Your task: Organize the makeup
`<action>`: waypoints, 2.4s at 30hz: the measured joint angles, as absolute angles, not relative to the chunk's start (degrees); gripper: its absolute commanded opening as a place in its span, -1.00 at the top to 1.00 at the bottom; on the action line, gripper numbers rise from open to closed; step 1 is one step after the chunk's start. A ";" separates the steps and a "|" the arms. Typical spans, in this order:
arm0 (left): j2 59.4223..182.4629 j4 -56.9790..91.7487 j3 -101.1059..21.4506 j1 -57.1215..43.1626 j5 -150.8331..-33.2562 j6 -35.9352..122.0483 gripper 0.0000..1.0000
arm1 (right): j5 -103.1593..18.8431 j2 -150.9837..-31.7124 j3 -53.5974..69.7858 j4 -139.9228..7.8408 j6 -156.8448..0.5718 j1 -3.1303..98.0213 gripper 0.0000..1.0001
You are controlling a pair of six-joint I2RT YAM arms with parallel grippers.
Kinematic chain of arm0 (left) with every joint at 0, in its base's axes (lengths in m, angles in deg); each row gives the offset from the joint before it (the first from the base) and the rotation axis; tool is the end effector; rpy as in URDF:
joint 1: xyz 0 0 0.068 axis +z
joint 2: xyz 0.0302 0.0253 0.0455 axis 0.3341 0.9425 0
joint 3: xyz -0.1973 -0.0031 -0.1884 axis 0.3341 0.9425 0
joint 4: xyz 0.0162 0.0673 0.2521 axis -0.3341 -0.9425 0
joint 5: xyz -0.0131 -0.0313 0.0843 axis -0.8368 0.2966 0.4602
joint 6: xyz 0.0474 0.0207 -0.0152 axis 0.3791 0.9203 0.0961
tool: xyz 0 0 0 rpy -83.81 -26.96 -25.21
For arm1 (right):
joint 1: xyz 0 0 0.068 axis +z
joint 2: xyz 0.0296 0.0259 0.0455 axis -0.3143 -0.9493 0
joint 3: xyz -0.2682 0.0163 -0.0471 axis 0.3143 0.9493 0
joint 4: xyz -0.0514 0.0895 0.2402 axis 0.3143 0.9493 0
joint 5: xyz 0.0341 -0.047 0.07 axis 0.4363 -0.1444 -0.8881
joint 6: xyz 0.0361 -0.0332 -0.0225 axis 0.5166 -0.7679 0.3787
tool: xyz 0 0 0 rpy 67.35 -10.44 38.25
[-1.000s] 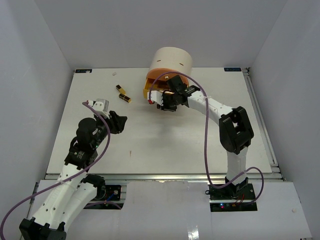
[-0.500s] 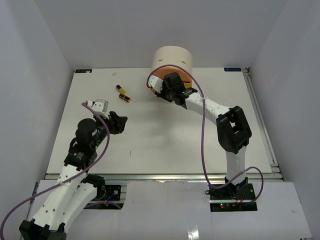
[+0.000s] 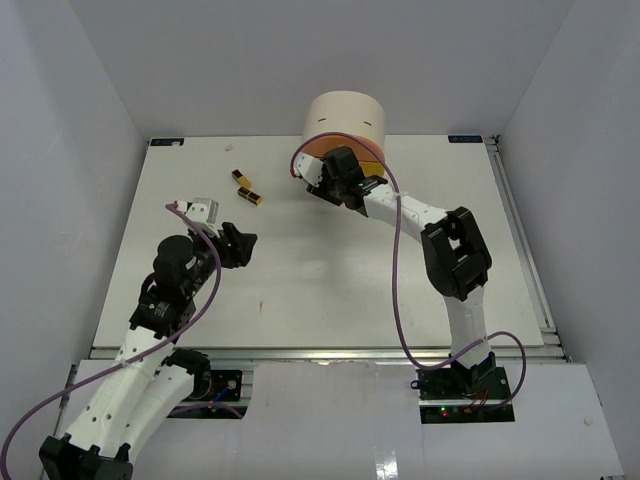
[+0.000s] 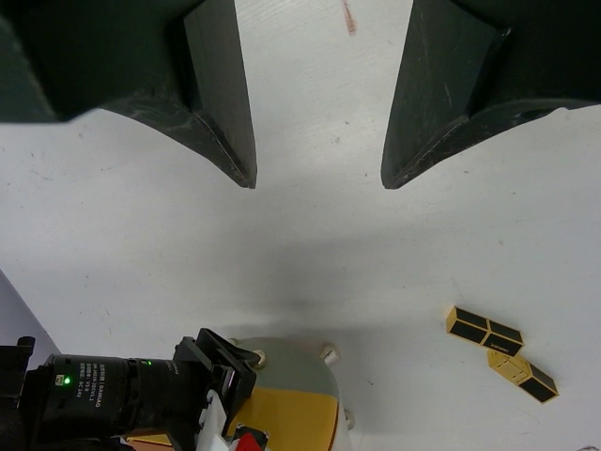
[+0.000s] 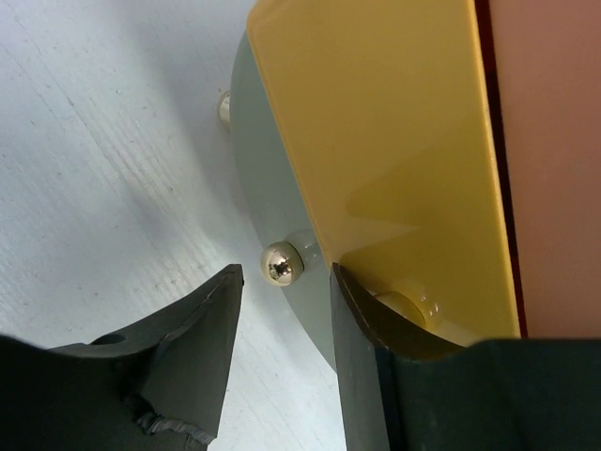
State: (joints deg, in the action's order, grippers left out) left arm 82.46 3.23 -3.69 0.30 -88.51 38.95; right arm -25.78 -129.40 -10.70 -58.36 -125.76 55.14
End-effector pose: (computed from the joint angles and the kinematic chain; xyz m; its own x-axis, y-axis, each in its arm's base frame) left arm 0.1515 -0.0559 0.3037 -0.3129 -0.1762 -0.9333 0.3316 0.9005 -0.2812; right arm 0.3936 0.2879 0.2367 -0.0092 -0.8139 -0.5809 -0.6560 0.4434 -0.6108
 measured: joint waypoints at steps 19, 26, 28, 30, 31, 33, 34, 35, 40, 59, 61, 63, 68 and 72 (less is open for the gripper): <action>83.90 3.55 -3.64 0.86 -89.67 38.67 -0.73 | -41.02 -126.90 -11.84 -52.50 -128.10 52.87 -0.20; 89.71 11.69 -1.03 2.74 -98.59 32.12 -0.75 | -57.28 -110.80 -6.22 -48.76 -120.82 50.15 -0.36; 94.89 16.77 0.47 2.88 -102.33 27.69 -0.75 | -62.43 -105.06 -3.31 -49.93 -117.30 47.74 -0.38; 101.62 23.59 1.51 2.89 -105.60 23.05 -0.76 | -68.06 -99.79 1.37 -51.27 -113.93 43.83 -0.42; 105.39 26.46 1.72 2.70 -106.92 20.71 -0.76 | -70.49 -97.32 4.23 -52.67 -112.14 41.42 -0.45; 114.72 31.53 0.29 1.91 -108.50 16.76 -0.77 | -73.61 -92.89 10.41 -54.86 -108.79 36.89 -0.60; 118.82 32.85 -1.28 1.27 -108.69 15.60 -0.77 | -74.57 -90.64 14.07 -55.90 -107.51 34.99 -0.69; 122.84 34.23 -3.17 0.43 -108.67 14.75 -0.77 | -75.37 -88.31 17.74 -56.73 -106.14 33.46 -0.73; 140.92 37.04 -19.32 -4.78 -106.83 13.35 -0.75 | -80.64 -79.64 29.97 -63.86 -99.33 26.72 -0.73; 169.78 42.73 -43.27 -12.46 -83.70 11.72 -0.39 | -89.35 -75.26 34.04 -75.70 -92.57 20.99 -0.73; 170.40 43.70 -44.53 -12.62 -82.26 11.76 -0.35 | -89.64 -75.30 34.06 -75.76 -92.57 20.95 -0.73; 170.76 44.35 -45.20 -12.60 -80.99 11.71 -0.25 | -89.92 -75.42 34.10 -75.78 -92.58 20.95 -0.73; 171.03 44.91 -46.06 -12.53 -78.01 11.33 -0.19 | -90.22 -75.59 34.47 -75.83 -92.59 20.95 -0.73; 171.63 44.95 -46.45 -12.54 -76.62 11.11 -0.17 | -90.22 -75.72 34.74 -75.81 -92.61 20.95 -0.73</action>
State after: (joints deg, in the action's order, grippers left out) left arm 171.63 44.95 -46.45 -12.54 -76.62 11.11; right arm -90.22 -75.72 34.74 -75.81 -92.61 20.95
